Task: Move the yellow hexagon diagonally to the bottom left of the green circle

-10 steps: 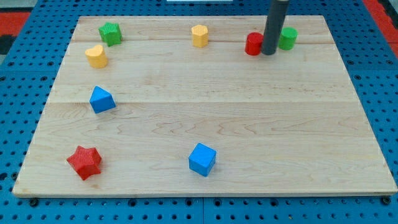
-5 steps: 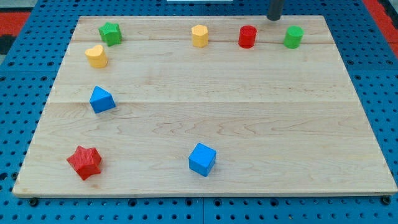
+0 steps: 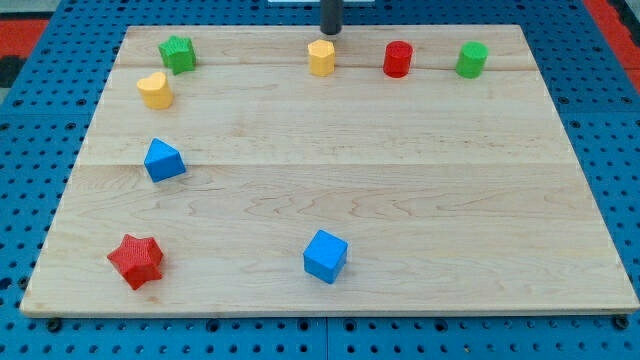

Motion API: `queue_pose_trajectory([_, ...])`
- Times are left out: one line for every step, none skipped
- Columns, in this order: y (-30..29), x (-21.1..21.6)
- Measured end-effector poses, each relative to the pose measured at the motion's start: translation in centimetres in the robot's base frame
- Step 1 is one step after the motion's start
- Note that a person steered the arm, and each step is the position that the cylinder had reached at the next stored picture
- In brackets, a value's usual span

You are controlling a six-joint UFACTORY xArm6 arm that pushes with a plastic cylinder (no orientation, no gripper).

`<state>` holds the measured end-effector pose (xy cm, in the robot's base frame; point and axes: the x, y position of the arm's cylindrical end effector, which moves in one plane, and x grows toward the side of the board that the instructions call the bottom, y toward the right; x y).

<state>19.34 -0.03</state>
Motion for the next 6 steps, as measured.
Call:
queue_pose_trajectory([-0.8, 2.7])
queue_pose_trajectory([-0.8, 9.2])
queue_pose_trajectory([-0.7, 15.2])
queue_pose_trajectory([-0.7, 16.0])
queue_pose_trajectory([3.0, 16.0])
queue_pose_trajectory([8.1, 16.0])
